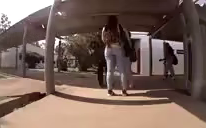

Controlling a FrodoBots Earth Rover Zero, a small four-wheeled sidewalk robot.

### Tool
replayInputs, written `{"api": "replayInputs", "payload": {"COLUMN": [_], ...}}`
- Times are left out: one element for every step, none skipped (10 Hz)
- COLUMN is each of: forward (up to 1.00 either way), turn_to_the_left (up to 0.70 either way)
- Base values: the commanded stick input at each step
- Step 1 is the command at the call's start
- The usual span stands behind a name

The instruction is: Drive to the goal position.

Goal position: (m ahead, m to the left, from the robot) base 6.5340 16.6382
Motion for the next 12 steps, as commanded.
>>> {"api": "replayInputs", "payload": {"forward": [0.5, 0.5, 0.5, 0.5, 0.5, 0.5, 0.5, 0.5, 0.5, 0.5, 0.5, 0.5], "turn_to_the_left": [0.0, 0.0, 0.0, 0.0, 0.0, 0.0, 0.16, 0.38, 0.5, 0.5, 0.5, 0.5]}}
